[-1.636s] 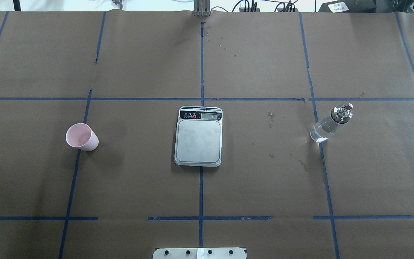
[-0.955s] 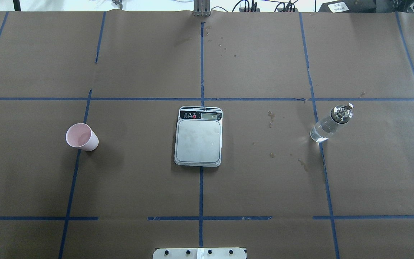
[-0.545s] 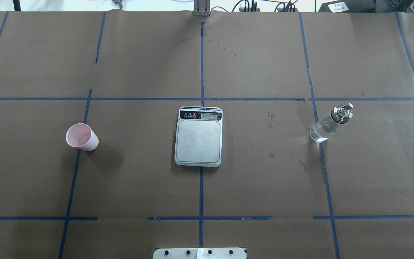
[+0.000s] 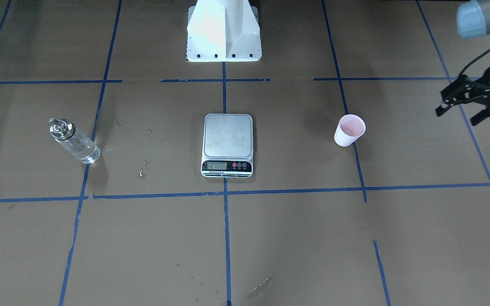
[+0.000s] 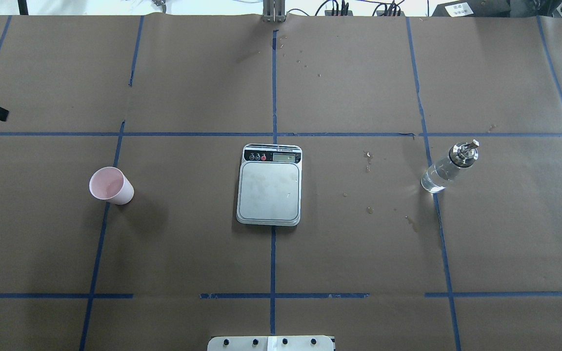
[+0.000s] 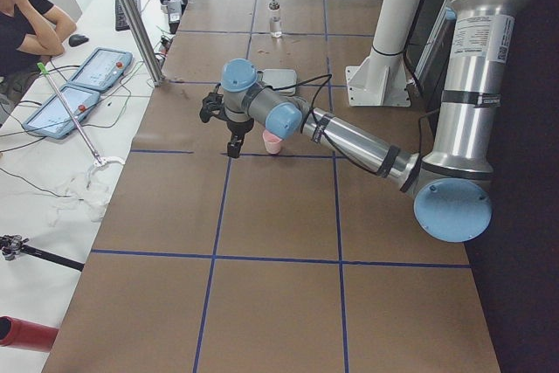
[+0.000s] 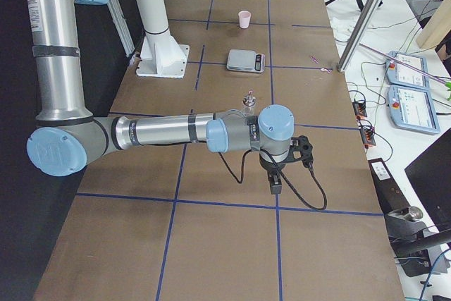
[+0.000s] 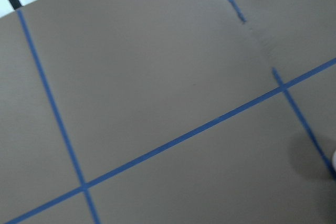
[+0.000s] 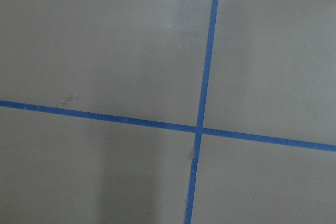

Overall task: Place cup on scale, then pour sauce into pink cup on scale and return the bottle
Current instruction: 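Reach the left gripper down to the pink paper cup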

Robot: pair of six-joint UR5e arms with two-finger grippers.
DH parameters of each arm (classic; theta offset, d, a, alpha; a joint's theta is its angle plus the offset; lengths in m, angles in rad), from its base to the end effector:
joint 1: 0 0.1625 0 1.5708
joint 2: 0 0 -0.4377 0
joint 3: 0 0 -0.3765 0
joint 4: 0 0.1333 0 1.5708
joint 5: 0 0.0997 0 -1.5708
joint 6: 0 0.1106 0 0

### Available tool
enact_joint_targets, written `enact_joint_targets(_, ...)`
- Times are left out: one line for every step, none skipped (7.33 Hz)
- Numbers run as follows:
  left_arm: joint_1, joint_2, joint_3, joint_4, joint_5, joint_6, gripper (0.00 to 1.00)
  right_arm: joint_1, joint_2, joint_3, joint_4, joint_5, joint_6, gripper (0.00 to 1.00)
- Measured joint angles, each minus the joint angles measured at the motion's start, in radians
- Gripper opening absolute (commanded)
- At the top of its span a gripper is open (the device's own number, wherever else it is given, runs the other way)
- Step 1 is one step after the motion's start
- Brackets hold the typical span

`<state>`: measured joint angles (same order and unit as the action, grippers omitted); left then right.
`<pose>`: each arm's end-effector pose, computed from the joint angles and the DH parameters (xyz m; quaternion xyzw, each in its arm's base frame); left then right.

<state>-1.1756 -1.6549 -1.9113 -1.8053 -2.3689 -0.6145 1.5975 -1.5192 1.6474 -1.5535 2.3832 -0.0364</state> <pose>0.1448 -0.4878 0.4435 0.0832 0.4660 0.0296 0.8804 0.0665 -0.5041 0.6123 0.0792 -0.3918 -0.0332 0.9160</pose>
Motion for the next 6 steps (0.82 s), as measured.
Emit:
enact_joint_targets(0.101, -0.002, 0.000, -0.074, 0.061, -0.229, 1.00, -0.002, 0.000, -0.003, 0.001, 0.002, 0.002, 1.00)
enact_joint_targets(0.187, -0.006, 0.002, -0.117, 0.119, -0.390, 1.00, -0.003, 0.002, -0.007, 0.001, 0.003, 0.006, 1.00)
enact_joint_targets(0.242, -0.008, 0.005, -0.134, 0.162, -0.474, 1.00, -0.007, 0.004, -0.008, 0.002, 0.003, 0.016, 1.00)
enact_joint_targets(0.273, -0.009, 0.012, -0.140, 0.184, -0.512, 1.00, -0.013, 0.002, -0.009, 0.003, 0.001, 0.030, 1.00)
enact_joint_targets(0.299, -0.010, 0.025, -0.142, 0.194, -0.532, 1.00, -0.017, 0.000, -0.009, 0.004, 0.000, 0.039, 1.00)
enact_joint_targets(0.323, -0.012, 0.040, -0.143, 0.206, -0.542, 1.00, -0.018, -0.001, -0.009, 0.004, 0.001, 0.044, 1.00)
